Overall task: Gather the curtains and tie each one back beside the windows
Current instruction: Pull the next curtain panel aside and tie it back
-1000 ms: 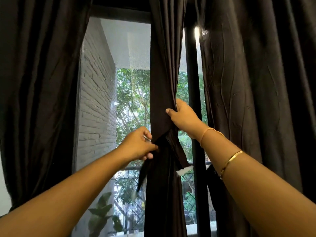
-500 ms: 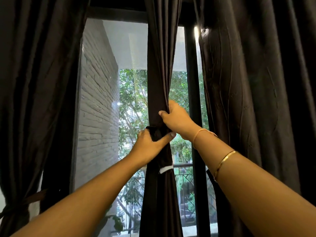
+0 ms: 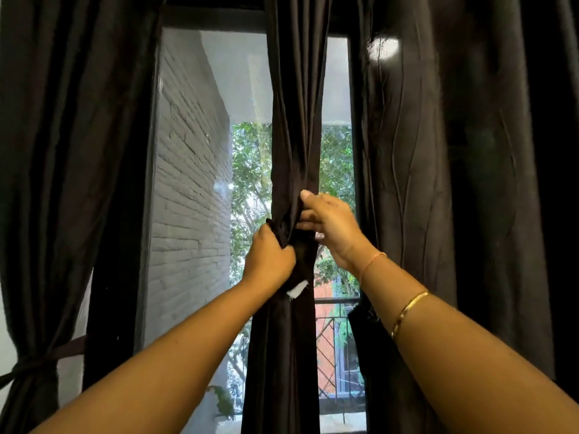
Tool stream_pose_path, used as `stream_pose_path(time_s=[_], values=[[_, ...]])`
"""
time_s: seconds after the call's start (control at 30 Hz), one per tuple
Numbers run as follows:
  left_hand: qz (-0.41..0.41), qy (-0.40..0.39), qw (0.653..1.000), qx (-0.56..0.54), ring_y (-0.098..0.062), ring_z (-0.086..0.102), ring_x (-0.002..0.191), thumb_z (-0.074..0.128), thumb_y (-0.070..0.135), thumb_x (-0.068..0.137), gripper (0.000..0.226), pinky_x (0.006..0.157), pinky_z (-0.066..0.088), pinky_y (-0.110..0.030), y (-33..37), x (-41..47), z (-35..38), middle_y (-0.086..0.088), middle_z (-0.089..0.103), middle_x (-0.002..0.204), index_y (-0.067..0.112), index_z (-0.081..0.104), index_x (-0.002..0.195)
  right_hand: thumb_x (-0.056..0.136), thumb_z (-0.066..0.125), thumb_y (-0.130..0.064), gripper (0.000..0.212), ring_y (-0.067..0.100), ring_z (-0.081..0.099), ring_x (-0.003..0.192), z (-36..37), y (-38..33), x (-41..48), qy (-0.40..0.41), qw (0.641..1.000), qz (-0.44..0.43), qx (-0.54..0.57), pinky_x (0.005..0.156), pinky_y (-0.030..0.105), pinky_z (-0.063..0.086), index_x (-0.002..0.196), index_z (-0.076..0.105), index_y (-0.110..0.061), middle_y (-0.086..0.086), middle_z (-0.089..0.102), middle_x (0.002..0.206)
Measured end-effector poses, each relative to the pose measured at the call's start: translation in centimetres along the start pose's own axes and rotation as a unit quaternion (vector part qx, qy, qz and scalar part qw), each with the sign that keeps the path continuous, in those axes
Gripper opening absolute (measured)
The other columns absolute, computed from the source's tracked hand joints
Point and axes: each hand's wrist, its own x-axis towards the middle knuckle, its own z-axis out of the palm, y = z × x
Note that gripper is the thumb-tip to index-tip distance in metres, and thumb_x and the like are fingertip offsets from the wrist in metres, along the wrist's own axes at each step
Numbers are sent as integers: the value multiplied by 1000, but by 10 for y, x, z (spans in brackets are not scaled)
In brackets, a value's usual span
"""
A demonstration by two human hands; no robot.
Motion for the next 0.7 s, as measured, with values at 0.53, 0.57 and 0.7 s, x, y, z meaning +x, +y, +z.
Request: stream_pose_path(time_s=[0.53,0.57,0.7], values=[[-20,-72,989,-129,-18,59,92,50,10,89,38,79,47,-29,-19,9,-17,3,59,100,18,47,126,97,37,-12,29,22,68,81,2,58,11,-179,958,185,127,89,44,50,99,65,-8,19,64,116],[-21,-76,988,-136,-16,59,90,50,10,89,38,77,46,-28,-21,10,-18,5,59,97,19,48,126,97,38,-16,30,22,68,82,2,58,12,-170,956,193,140,90,43,49,99,66,-6,19,62,120],[-35,-97,981,-164,-8,60,86,50,10,89,35,69,48,-22,-23,13,-21,12,60,93,23,48,121,95,44,-21,32,26,64,91,0,52,13,-169,961,193,100,96,43,47,115,62,-3,19,62,122]])
